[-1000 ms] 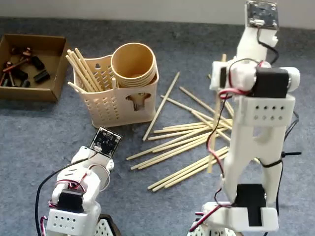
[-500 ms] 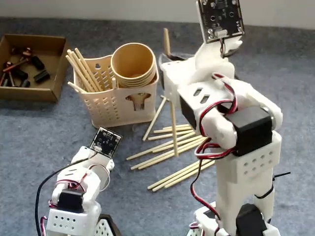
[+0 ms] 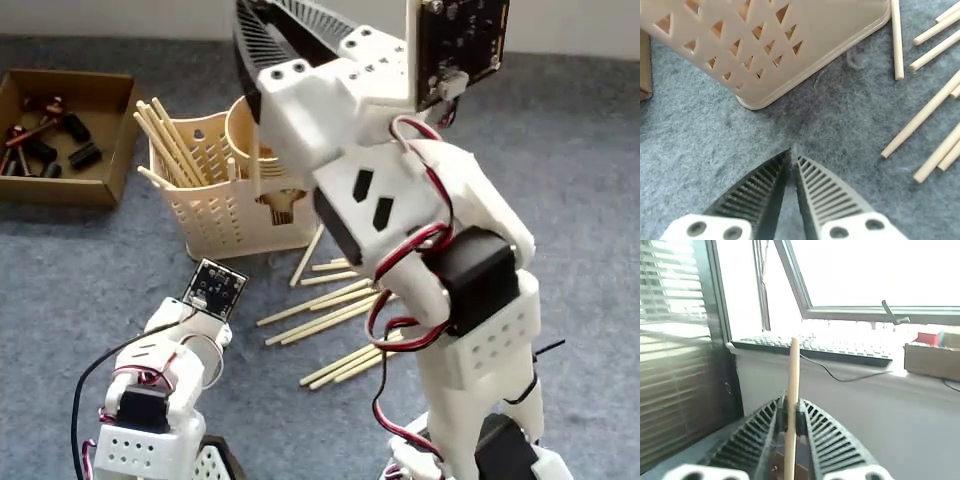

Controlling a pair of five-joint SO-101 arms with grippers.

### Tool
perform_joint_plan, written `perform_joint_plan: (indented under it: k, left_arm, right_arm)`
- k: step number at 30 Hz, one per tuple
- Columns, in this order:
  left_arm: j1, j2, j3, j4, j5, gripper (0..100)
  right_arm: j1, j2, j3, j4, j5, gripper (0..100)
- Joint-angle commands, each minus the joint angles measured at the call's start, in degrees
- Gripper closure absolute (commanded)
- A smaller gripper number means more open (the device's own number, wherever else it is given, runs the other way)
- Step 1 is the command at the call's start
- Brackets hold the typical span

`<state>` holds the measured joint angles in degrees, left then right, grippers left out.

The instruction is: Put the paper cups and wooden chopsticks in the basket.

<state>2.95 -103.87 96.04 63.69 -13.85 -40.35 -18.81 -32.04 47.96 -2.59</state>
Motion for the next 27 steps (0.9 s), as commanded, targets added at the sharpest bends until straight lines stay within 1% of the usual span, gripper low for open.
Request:
perform_joint_plan:
  k: [1,7,12,16,20,24,27]
  left_arm:
    - [-0.6,-0.6,0.6,-1.6,-0.4,99]
    - [-0.6,-0.6,0.6,-1.6,-0.4,99]
    - [-0.6,-0.6,0.6,-1.6,-0.4,99]
    - [-0.6,-0.6,0.6,-1.6,-0.4,99]
    - [-0.6,-0.6,0.6,-1.6,-0.4,99]
    - [-0.6,-0.6,0.6,-1.6,-0.4,99]
    - [-0.6,-0.6,0.6,-1.6,-0.4,99]
  right_arm:
    - [-1.5,2.8,-0.2,-7.0,-0.3,99.3]
    - [-1.6,9.5,-0.2,-17.3,-0.3,99.3]
    - [-1.6,14.7,-0.2,-23.3,-0.3,99.3]
    - [-1.4,18.6,-0.2,-26.1,-0.3,99.3]
    - [-1.3,21.5,-0.2,-26.1,-0.1,99.3]
    - [-1.3,23.9,0.2,-27.6,5.5,99.3]
    - [-1.4,24.1,4.4,-31.4,7.4,99.3]
